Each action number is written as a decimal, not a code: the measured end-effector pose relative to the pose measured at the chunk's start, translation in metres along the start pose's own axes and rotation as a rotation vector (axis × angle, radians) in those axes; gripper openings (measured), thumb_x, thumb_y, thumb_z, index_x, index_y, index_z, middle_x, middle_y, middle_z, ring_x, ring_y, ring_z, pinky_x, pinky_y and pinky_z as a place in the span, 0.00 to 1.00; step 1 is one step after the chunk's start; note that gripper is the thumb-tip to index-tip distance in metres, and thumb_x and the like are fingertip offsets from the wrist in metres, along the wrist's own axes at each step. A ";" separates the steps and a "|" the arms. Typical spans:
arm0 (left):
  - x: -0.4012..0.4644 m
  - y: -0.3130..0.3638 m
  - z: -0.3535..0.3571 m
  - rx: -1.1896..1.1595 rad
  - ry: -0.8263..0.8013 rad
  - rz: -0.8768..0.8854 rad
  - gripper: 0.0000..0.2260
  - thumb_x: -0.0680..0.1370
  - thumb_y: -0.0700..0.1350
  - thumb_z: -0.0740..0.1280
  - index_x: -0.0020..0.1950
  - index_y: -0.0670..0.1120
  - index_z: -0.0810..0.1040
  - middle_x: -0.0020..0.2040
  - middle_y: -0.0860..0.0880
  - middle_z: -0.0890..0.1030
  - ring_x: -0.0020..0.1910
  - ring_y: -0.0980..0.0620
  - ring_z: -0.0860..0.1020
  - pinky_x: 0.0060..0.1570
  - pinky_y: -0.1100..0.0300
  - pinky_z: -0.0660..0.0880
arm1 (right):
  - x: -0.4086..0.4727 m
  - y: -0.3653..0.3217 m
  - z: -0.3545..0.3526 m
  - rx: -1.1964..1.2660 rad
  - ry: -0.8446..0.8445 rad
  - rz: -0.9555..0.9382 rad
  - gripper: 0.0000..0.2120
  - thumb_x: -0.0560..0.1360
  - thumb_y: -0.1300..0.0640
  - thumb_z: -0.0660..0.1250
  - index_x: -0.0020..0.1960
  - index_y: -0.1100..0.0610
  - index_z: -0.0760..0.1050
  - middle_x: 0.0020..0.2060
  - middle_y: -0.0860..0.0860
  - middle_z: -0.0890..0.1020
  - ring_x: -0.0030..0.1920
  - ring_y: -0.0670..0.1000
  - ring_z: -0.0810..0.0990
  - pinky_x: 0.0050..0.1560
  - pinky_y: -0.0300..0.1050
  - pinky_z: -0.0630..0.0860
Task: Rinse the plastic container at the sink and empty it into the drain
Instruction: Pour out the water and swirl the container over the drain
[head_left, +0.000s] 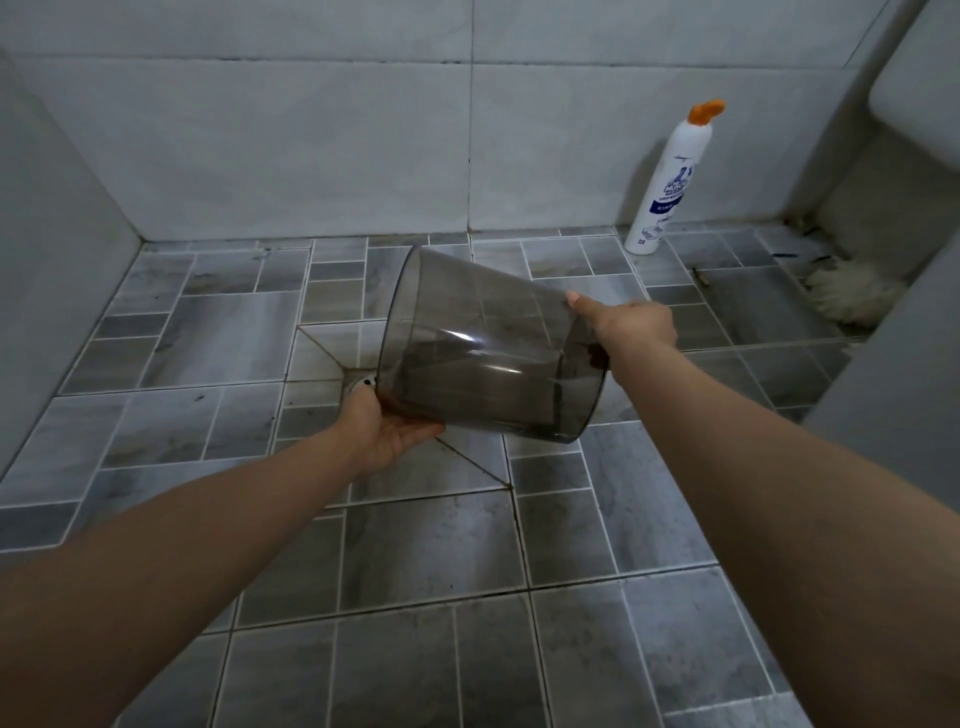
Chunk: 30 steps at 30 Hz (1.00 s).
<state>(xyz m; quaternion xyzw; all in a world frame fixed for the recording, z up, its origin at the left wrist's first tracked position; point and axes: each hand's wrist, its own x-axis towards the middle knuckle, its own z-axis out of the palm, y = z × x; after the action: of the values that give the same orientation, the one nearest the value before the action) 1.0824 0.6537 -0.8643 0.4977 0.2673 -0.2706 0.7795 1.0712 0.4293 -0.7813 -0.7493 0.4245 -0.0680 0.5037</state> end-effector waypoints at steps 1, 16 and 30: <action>0.001 0.000 -0.001 -0.002 -0.002 -0.001 0.16 0.82 0.46 0.48 0.62 0.40 0.69 0.49 0.37 0.77 0.46 0.39 0.77 0.56 0.43 0.72 | 0.000 -0.001 0.000 -0.001 0.002 0.001 0.23 0.64 0.41 0.76 0.34 0.56 0.68 0.46 0.56 0.81 0.48 0.56 0.82 0.53 0.53 0.81; 0.003 0.001 -0.002 0.004 0.002 0.008 0.17 0.82 0.44 0.49 0.61 0.38 0.71 0.49 0.37 0.77 0.48 0.38 0.78 0.55 0.44 0.73 | 0.001 -0.004 0.001 -0.025 0.004 0.000 0.23 0.65 0.42 0.75 0.33 0.56 0.67 0.35 0.53 0.75 0.42 0.53 0.77 0.50 0.49 0.79; 0.002 0.001 -0.005 -0.011 -0.023 -0.048 0.20 0.82 0.47 0.52 0.71 0.40 0.66 0.51 0.36 0.76 0.47 0.37 0.77 0.39 0.42 0.80 | -0.002 -0.006 0.003 -0.016 -0.013 -0.036 0.20 0.67 0.42 0.74 0.37 0.57 0.70 0.42 0.55 0.79 0.48 0.57 0.80 0.53 0.53 0.79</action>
<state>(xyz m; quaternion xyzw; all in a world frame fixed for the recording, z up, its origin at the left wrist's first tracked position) 1.0832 0.6584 -0.8670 0.4839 0.2717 -0.2934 0.7784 1.0751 0.4336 -0.7779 -0.7614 0.4081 -0.0691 0.4990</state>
